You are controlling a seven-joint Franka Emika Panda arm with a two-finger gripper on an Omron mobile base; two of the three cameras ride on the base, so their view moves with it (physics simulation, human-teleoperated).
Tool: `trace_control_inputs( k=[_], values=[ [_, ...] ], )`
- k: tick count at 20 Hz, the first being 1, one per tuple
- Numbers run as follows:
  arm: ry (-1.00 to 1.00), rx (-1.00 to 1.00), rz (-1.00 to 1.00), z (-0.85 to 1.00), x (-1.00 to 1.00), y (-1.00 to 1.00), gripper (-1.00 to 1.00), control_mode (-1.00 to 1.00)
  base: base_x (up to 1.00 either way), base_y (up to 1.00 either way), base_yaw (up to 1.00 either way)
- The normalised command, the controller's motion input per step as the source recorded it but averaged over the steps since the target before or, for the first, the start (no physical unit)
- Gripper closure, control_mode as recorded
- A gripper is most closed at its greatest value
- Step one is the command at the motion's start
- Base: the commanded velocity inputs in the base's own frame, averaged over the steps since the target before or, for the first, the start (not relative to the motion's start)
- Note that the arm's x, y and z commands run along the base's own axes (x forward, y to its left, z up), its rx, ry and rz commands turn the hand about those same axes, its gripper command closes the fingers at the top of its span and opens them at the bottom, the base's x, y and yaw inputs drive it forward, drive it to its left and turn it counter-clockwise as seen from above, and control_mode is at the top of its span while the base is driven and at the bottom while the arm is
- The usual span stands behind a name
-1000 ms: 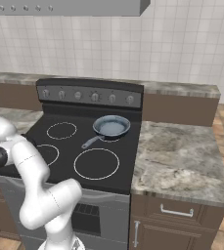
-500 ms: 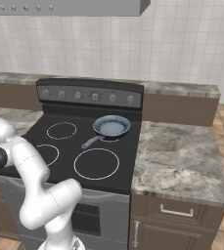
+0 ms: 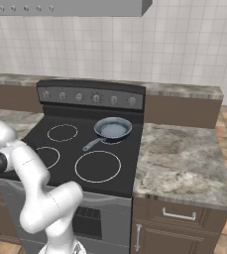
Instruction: Pick up the butter stick and place it in the pan. Then turn on the burner for the pan.
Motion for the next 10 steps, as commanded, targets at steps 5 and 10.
trace_control_inputs(
  k=[5,10],
  values=[
    [0.0,-0.07,0.0,-0.34,0.2,0.0,1.0,-1.0,0.0,0.0,0.0],
    [0.0,0.0,0.0,-0.1,0.18,-0.08,1.0,-1.0,0.0,0.0,0.0]
  ],
)
